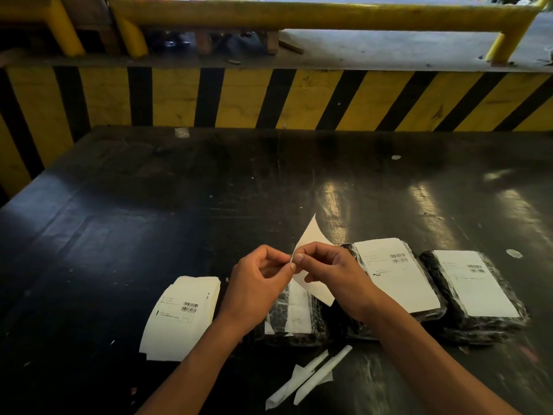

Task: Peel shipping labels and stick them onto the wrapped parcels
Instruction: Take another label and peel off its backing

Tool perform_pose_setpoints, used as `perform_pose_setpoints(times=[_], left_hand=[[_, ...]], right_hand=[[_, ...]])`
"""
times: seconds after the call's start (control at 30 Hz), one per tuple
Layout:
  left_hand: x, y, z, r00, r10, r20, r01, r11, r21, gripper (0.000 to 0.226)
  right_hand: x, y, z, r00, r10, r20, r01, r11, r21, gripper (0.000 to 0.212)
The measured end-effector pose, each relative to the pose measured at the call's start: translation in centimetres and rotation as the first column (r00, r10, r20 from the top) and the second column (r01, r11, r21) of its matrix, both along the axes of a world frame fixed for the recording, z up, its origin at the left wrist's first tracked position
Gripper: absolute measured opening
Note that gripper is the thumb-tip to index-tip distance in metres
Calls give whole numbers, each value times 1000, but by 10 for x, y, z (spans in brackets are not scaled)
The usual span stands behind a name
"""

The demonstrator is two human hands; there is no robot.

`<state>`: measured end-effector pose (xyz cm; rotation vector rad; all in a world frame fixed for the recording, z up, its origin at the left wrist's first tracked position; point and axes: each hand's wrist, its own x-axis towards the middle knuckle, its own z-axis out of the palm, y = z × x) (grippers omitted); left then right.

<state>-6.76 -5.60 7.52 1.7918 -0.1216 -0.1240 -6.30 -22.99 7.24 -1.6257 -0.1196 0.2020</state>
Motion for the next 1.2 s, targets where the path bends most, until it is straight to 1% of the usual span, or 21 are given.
perform_pose_setpoints(times=[0.13,0.33,0.53,0.67,0.87,1.03,1.2], left_hand=[[-1,0,-5,1000,-4,-12,5,1000,19,12],[-4,-3,-10,999,34,16,-35,997,73,21],[-5,-4,-9,994,59,89,-71,988,139,22],[-3,-3,-7,994,46,99,-61,986,155,20],[-4,-4,-6,990,47,133,-69,984,163,22],[-4,-4,-7,986,36,161,-65,981,181,25],[-4,-2,-9,993,11,116,-29,988,153,22]], right_hand=[[0,0,-3,999,-8,-49,10,1000,24,18],[-1,6,-6,988,-49,-146,70,987,145,13],[-2,6,-10,987,-52,-155,77,984,158,20],[-3,5,-9,988,-26,-151,54,981,184,18],[-3,6,-8,985,-33,-168,63,982,180,16],[-3,7,-10,989,-44,-142,65,988,143,16],[-3,6,-9,995,-10,-98,19,995,96,22]])
